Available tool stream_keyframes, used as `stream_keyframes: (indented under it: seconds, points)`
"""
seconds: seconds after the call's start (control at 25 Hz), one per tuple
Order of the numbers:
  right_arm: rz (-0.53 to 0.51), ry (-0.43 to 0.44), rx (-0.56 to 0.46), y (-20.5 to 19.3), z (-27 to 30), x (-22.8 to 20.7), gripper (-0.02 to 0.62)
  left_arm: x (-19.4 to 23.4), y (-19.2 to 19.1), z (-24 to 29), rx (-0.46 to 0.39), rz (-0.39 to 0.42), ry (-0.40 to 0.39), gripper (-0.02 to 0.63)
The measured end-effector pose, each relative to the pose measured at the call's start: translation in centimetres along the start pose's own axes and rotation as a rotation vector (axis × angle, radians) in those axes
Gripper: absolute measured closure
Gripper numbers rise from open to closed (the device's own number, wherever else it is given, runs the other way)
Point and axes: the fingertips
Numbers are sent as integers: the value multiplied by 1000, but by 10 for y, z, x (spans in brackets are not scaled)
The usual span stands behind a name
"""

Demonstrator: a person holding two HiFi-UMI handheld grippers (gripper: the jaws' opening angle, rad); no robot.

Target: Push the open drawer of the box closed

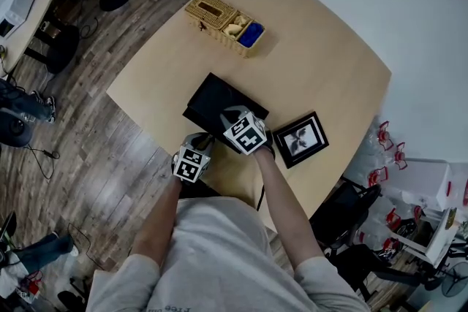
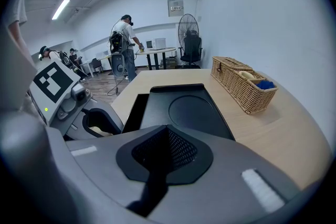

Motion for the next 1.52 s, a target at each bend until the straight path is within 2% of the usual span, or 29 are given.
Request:
stream_keyframes:
  seconds: [0.24,0.48,0.68,0.84,1.52]
  points:
    - [2,0,2,0,0,0,594,-1,8,4,-2,-3,-1,479]
    - [-3,-3,1,1,-1,1,594,5,2,12,-1,29,8,479]
    - [-4,-3,3,0,0,2,594,1,12,12,3,9,1,479]
    - [-7,1,2,0,0,1,594,4,13,16,7,34,0,479]
    - [-6,4,3,0,0,2,594,2,23,27,12,41,-36,477]
Point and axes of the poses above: the fingertips, and each gripper's own axes: z forward along the fingers, x to its left, y out of its top, and after that the axes turned 9 degrees about -x, right-handed
